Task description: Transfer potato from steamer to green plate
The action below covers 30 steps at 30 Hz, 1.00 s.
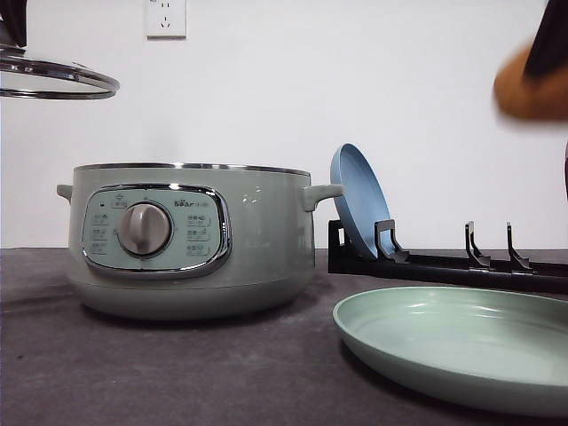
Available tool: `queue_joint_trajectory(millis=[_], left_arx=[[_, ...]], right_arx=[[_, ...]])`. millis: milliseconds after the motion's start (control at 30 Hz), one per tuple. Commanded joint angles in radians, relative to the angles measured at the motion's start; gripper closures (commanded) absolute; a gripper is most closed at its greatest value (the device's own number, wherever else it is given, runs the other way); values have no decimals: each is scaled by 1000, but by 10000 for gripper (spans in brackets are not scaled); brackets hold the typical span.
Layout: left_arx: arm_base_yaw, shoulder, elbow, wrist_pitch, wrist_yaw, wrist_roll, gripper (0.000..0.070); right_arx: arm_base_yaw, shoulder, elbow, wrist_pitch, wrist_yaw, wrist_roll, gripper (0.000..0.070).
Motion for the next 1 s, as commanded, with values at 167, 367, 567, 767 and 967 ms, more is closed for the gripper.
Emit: queue_joint_trajectory(millis=[167,367,567,767,967], left_arx=[[-2,7,28,29,9,-3,690],[-7,7,28,33,11,-2,690],[-7,7,28,35,11,-2,690],[-7,7,28,35,11,-2,690],[-7,7,28,35,11,-2,690]], right_arx=[[-11,138,-139,236,18,51,435],[-30,304,-150,364,-3,50,435],[-34,446,-150,452,-39,50,435],[-34,510,-150,469,-40,42,435],[-34,513,-150,469,-40,43,422]])
